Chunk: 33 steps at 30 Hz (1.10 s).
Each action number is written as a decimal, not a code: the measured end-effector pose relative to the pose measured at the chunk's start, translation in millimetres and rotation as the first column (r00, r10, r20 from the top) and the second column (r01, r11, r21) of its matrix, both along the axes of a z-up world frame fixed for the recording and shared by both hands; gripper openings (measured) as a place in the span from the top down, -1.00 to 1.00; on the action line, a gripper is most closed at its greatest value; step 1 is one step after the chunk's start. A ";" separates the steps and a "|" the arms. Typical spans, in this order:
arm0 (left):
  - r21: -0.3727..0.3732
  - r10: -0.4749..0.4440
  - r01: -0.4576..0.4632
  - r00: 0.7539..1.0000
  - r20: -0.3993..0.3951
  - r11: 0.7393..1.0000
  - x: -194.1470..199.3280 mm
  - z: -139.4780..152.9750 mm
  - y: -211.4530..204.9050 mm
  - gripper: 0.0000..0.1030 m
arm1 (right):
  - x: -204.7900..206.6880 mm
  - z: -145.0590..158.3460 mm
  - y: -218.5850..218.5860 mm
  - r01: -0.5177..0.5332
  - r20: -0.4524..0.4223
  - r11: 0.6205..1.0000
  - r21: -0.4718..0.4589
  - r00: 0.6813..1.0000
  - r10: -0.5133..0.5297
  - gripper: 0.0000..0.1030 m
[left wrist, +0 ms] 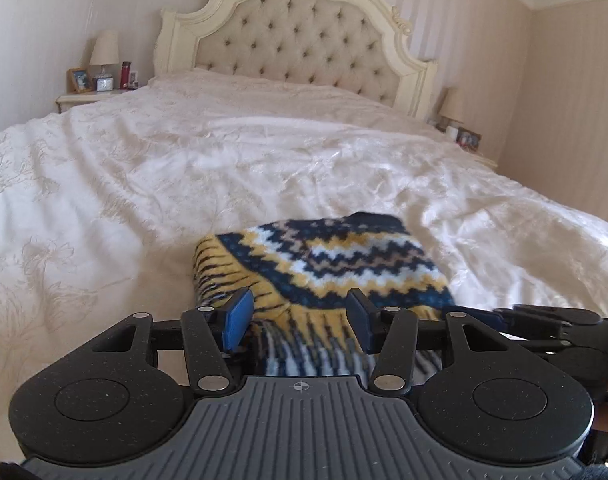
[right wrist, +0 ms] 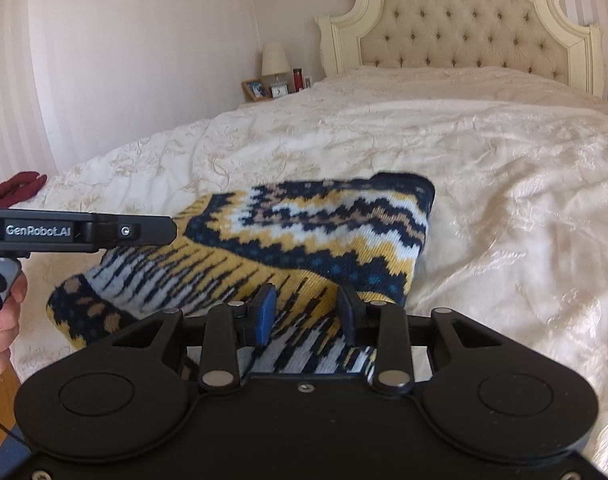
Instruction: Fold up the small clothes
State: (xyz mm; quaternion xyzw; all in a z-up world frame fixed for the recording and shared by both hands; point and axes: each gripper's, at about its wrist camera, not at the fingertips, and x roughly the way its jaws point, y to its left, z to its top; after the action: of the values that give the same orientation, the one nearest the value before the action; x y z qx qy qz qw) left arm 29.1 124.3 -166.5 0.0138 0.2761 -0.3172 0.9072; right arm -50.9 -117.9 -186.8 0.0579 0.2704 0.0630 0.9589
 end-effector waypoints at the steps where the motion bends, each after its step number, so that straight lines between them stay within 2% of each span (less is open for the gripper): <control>1: 0.024 0.029 -0.028 0.999 -0.019 0.999 4.2 -7.9 2.3 0.04 | -2.1 -4.6 0.4 -0.003 0.001 1.000 -0.002 1.000 0.003 0.16; 3: 0.044 0.065 -0.063 0.996 -0.059 0.997 11.7 -21.5 9.9 -0.02 | -5.8 -7.5 2.6 -0.018 0.012 1.000 -0.022 1.000 0.018 0.16; 6: 0.001 0.087 -0.088 0.990 -0.107 0.996 14.3 -30.4 23.3 -0.14 | -5.6 -5.8 6.8 -0.028 0.008 0.999 -0.043 1.000 0.028 0.15; 10: -0.014 0.093 -0.095 0.989 -0.111 0.995 11.2 -29.4 28.8 -0.15 | -6.2 -5.8 5.9 -0.028 0.014 0.999 -0.039 0.999 0.029 0.15; 15: 0.019 0.103 -0.102 0.991 -0.090 0.995 6.0 -23.4 23.8 -0.18 | -10.6 -2.6 7.1 -0.013 0.025 0.999 -0.032 1.000 0.014 0.13; 17: 0.038 0.109 -0.106 0.991 -0.081 0.994 2.3 -16.9 22.7 -0.23 | -14.1 2.5 6.9 0.000 0.036 1.000 -0.017 0.999 0.000 -0.01; 18: 0.050 0.114 -0.111 0.991 -0.073 0.993 -0.8 -12.5 22.6 -0.26 | -17.1 6.1 6.3 0.005 0.043 1.000 0.005 0.999 -0.005 -0.20; 19: 0.060 0.121 -0.117 0.991 -0.062 0.991 -3.9 -8.5 22.9 -0.30 | -20.6 10.0 6.7 0.015 0.050 1.000 0.021 0.999 -0.016 -0.48; 20: 0.072 0.127 -0.124 0.991 -0.047 0.990 -7.7 -3.9 23.3 -0.30 | -24.5 14.0 7.3 0.034 0.056 0.999 0.027 0.998 -0.036 -0.61; 21: 0.083 0.132 -0.128 0.991 -0.036 0.988 -11.6 0.2 23.7 -0.30 | -28.2 17.3 7.9 0.051 0.064 0.998 0.028 0.997 -0.053 -0.70; 23: 0.102 0.133 -0.131 0.991 -0.021 0.986 -19.3 7.4 25.2 -0.32 | -36.2 25.1 9.2 0.079 0.072 0.996 0.038 0.994 -0.082 -0.73; 25: 0.122 0.138 -0.135 0.990 -0.020 0.983 -26.4 13.3 25.5 -0.35 | -41.3 31.4 8.3 0.112 0.056 0.992 0.059 0.992 -0.116 -0.96; 29: 0.139 0.158 -0.155 0.987 -0.015 0.978 -39.7 26.1 24.6 -0.37 | -47.3 44.6 2.7 0.188 -0.009 0.977 0.105 0.982 -0.188 -0.99; 33: 0.133 0.253 -0.244 0.966 -0.052 0.961 -48.0 41.6 25.2 -0.39 | -46.7 55.2 -1.3 0.327 -0.135 0.943 0.062 0.939 -0.317 -0.99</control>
State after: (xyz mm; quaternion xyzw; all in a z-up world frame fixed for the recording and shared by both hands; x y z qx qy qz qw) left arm -18.9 149.5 -124.9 0.0251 0.3259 -0.1831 0.9272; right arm -97.6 -119.2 -131.6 0.1451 0.3129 -0.0871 0.9346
